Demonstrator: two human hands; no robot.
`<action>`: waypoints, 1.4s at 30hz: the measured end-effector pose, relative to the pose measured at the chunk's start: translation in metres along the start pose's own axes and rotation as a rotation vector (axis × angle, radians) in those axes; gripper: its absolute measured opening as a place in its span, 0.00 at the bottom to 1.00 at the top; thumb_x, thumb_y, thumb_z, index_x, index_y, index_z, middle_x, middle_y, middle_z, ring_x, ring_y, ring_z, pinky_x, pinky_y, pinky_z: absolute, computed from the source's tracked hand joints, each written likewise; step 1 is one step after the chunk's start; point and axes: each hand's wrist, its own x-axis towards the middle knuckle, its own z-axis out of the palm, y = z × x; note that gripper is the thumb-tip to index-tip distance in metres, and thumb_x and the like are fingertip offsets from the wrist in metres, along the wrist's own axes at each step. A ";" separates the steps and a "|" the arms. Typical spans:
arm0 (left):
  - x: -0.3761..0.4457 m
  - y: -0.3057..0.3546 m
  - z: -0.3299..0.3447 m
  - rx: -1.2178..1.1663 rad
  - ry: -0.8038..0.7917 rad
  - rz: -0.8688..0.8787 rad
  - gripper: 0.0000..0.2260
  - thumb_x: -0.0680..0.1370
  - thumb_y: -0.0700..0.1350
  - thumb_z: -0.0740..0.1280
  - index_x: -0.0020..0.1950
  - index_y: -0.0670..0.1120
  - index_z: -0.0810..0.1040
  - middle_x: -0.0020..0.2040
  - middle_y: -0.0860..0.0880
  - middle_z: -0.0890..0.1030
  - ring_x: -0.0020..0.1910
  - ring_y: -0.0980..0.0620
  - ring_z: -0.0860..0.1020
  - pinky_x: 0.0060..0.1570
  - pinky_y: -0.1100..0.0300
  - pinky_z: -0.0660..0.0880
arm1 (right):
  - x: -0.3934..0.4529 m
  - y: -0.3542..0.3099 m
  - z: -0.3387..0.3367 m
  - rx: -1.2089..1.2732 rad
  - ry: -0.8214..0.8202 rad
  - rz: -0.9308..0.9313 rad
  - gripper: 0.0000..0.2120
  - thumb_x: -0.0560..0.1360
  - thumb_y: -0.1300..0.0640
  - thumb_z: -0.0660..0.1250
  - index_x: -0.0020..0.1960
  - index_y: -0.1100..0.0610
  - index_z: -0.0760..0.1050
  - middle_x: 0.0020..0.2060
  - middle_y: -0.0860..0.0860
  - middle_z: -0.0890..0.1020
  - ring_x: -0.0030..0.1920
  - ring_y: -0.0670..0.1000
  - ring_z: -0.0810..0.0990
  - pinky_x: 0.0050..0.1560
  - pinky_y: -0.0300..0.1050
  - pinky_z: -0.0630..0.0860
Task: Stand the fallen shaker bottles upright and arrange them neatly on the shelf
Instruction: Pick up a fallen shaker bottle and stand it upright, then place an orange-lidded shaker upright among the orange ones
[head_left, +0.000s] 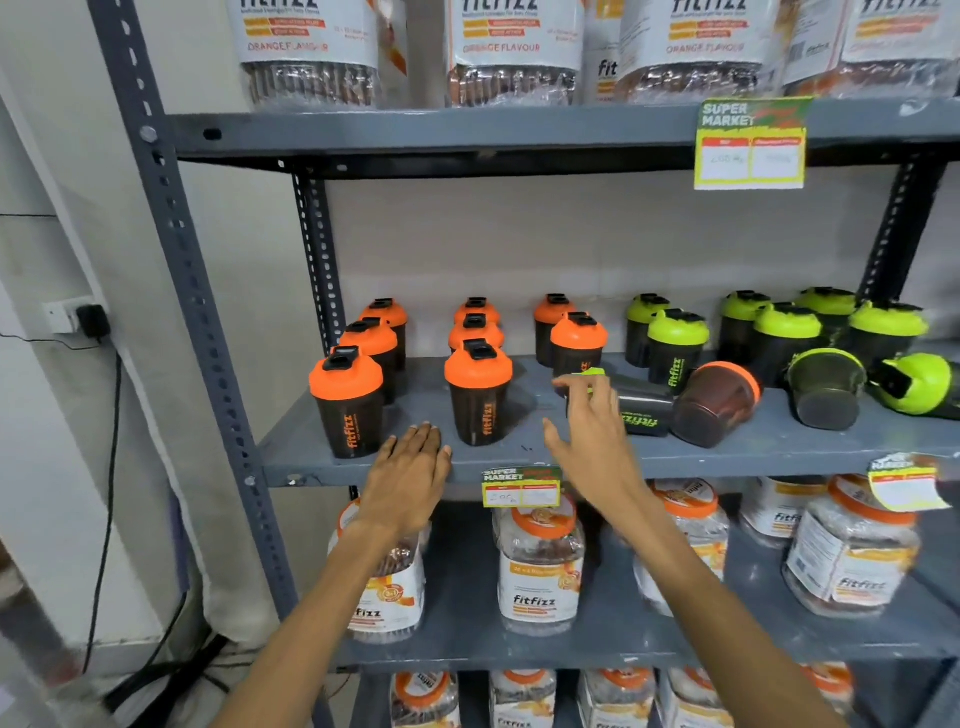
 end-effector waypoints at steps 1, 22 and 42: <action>0.000 0.003 0.000 0.005 -0.001 -0.008 0.24 0.85 0.52 0.48 0.78 0.43 0.63 0.79 0.45 0.65 0.79 0.48 0.60 0.79 0.48 0.55 | 0.004 0.011 -0.011 -0.094 -0.044 -0.018 0.25 0.73 0.58 0.69 0.68 0.57 0.66 0.61 0.57 0.68 0.60 0.58 0.69 0.59 0.52 0.73; 0.003 0.029 0.006 -0.018 0.027 -0.128 0.23 0.85 0.49 0.48 0.78 0.42 0.64 0.78 0.43 0.66 0.79 0.46 0.62 0.79 0.49 0.55 | 0.066 0.086 -0.036 -0.323 -0.352 -0.155 0.43 0.65 0.56 0.76 0.75 0.51 0.59 0.66 0.59 0.68 0.65 0.63 0.68 0.61 0.59 0.71; 0.003 0.032 0.010 -0.040 0.070 -0.149 0.23 0.85 0.49 0.50 0.77 0.42 0.65 0.78 0.43 0.67 0.78 0.47 0.63 0.79 0.49 0.55 | 0.074 0.156 -0.069 -0.045 -0.219 0.198 0.43 0.66 0.39 0.75 0.70 0.58 0.59 0.66 0.60 0.75 0.70 0.60 0.72 0.76 0.66 0.48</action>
